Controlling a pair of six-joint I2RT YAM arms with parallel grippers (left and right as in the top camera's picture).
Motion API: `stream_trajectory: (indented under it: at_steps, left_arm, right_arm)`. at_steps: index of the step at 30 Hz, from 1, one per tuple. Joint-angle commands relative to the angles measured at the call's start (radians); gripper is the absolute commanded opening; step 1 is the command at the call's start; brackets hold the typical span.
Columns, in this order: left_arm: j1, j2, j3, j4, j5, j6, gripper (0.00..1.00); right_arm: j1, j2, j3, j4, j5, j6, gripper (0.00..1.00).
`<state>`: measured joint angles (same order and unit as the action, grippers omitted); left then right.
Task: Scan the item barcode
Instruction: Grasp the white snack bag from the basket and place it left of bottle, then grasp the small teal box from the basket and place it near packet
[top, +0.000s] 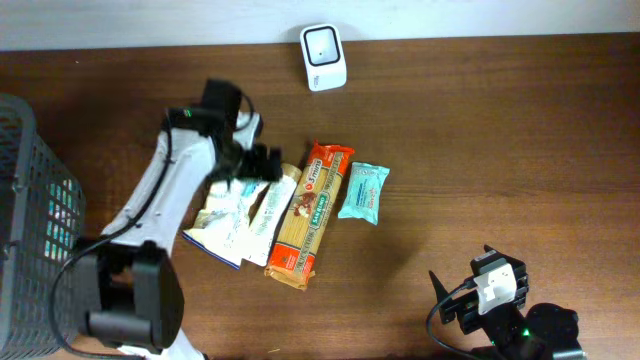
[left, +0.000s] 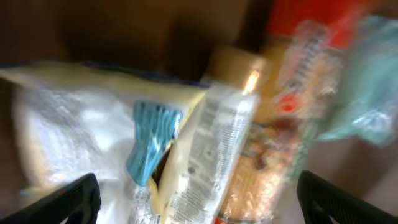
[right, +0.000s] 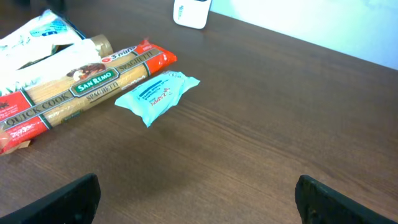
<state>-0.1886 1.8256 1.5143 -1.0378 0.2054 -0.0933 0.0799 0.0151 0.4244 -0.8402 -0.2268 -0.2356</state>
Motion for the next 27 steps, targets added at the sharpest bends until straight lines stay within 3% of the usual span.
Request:
stream_trajectory:
  at_steps: [1, 5, 7, 10, 18, 24, 27]
  left_arm:
    - [0.002, -0.029, 0.323, -0.087, -0.071, 0.109, 0.99]
    - [0.055, -0.029, 0.676, -0.201, -0.276, 0.139, 0.99]
    - [0.196, -0.029, 0.824, -0.273, -0.308, 0.123, 0.99]
    - [0.405, -0.031, 0.879, -0.318, -0.308, 0.069, 0.99]
    - [0.92, -0.01, 0.855, -0.326, -0.258, 0.011, 0.97]
    - [1.082, 0.066, 0.658, -0.278, -0.196, 0.02, 0.96]
    - [1.105, 0.076, 0.453, -0.177, -0.111, 0.113, 0.96]
  right_arm:
    - [-0.002, -0.005, 0.006, 0.002, 0.002, 0.004, 0.99]
    - [-0.002, -0.005, 0.006, 0.002, 0.002, 0.004, 0.99]
    - [-0.002, -0.005, 0.006, 0.002, 0.002, 0.004, 0.99]
    - [-0.002, -0.005, 0.006, 0.002, 0.002, 0.004, 0.98]
    - [-0.002, -0.005, 0.006, 0.002, 0.002, 0.004, 0.99]
    - [-0.002, -0.005, 0.006, 0.002, 0.002, 0.004, 0.98]
    - [-0.002, -0.005, 0.006, 0.002, 0.002, 0.004, 0.99]
